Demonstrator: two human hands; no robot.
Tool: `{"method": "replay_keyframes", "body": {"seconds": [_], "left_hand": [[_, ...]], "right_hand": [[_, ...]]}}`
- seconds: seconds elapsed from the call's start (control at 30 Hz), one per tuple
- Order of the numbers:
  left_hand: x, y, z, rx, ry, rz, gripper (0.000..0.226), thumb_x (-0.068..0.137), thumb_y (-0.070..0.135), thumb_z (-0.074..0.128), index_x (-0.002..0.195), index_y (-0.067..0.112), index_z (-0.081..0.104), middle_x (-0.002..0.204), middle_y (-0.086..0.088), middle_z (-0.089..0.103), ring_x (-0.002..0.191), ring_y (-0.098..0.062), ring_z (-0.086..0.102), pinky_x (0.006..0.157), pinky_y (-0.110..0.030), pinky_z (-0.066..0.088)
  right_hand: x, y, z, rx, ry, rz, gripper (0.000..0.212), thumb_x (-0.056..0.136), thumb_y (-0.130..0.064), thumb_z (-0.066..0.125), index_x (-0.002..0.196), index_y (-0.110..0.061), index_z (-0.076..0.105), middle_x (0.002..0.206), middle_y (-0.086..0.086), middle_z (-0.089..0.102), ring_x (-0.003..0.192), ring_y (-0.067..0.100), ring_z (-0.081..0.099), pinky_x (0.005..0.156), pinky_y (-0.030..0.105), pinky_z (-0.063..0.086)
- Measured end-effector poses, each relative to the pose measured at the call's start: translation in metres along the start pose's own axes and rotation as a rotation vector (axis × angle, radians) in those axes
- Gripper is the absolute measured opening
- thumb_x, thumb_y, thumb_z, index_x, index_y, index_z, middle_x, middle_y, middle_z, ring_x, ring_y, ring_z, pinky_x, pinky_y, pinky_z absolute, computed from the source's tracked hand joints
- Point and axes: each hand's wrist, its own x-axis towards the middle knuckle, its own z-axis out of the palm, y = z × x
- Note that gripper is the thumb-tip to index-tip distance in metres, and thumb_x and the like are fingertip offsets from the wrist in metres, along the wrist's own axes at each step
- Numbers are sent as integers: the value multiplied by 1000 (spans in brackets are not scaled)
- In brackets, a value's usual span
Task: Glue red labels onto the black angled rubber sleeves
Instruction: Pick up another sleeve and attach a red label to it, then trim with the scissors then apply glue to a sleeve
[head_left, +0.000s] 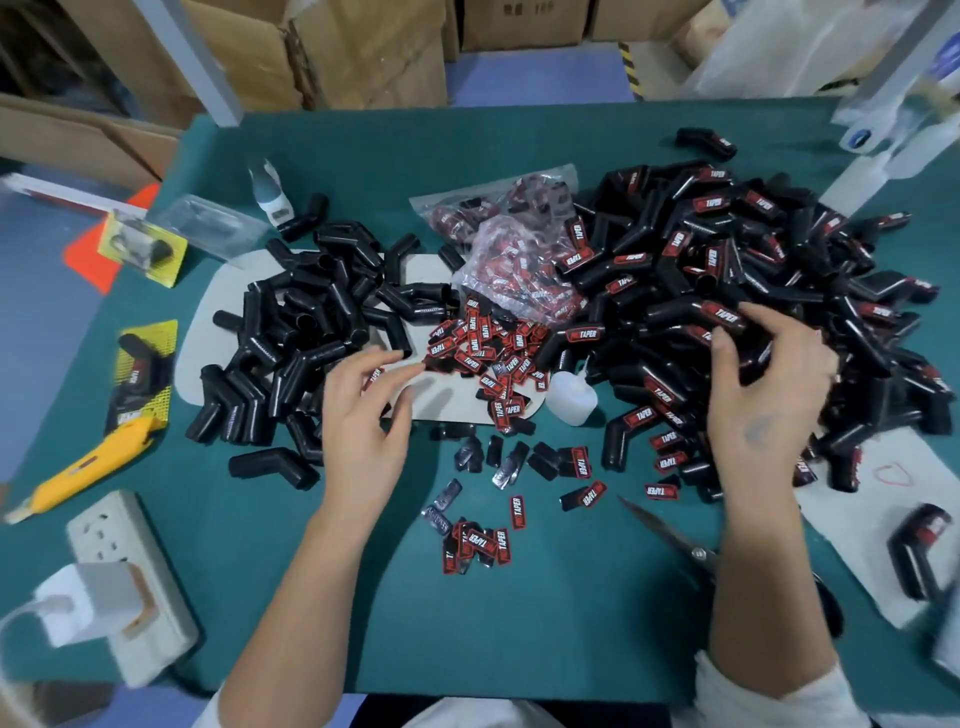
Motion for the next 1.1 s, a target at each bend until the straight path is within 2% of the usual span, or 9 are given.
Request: {"method": "replay_keyframes", "body": {"seconds": [0.17,0.27,0.4,0.57,0.63,0.73,0.87,0.93,1.1], "left_hand": [[17,-31,-10,368,37,-36,49,95,2,70,143,7,61,155,-17,50,150,-41,36,123,-55,30],[29,-36,-4,533,10,-8,54,97,11,69,149,12,56,158,-14,48,151,-38,36,126,-54,24],[44,-45,-1,612,62,43,30,98,12,70,127,17,75,133,-4,72,133,-33,59,122,-53,32],[40,-43,-4,516,112,117,21,102,18,67,120,17,78,122,1,76,118,-27,67,112,-43,41],[35,-29,-8,357,119,132,24,104,21,64,126,16,73,125,3,72,119,-20,65,108,-35,43],[14,7,-9,-276,28,-79,25,106,21,57,128,23,68,123,13,68,113,-9,66,97,-23,51],[-6,33,-2,-1000,-129,-493,24,106,17,52,121,20,72,114,-5,72,87,-19,71,78,-29,60],[-9,35,2,-1140,-179,-551,25,103,12,54,120,15,72,111,-7,71,93,-19,69,79,-29,61],[-12,37,5,-1229,-287,-465,28,91,21,78,119,22,77,117,-4,70,105,-20,68,97,-35,55]], "right_hand": [[-27,-13,-2,64,145,-258,34,108,-22,60,140,-10,61,137,13,57,132,25,50,114,27,34],[-54,-25,5,236,-62,-226,30,108,-28,57,138,-24,63,128,-2,63,122,0,56,102,16,42],[-72,-36,22,270,-432,-70,53,98,-45,66,146,-54,45,130,-29,56,115,1,58,93,16,45],[-80,-27,45,19,-483,-124,50,95,-35,70,143,-26,56,133,-11,64,125,16,56,93,31,42],[-80,-28,49,22,-465,-93,38,98,-30,69,135,-26,61,128,-16,66,118,14,60,88,29,41],[-78,-31,41,275,-470,-2,29,99,-36,64,126,-47,61,121,-30,60,113,-5,57,90,12,42],[-78,-40,27,1007,-594,355,30,102,-30,61,127,-46,67,128,-7,70,116,22,72,94,28,57],[-79,-42,20,1160,-621,449,31,103,-27,56,129,-37,69,123,-5,72,108,30,75,88,35,61],[-87,-47,16,1182,-567,514,33,97,-21,59,129,-18,65,110,-3,73,90,17,73,78,30,61]]}}
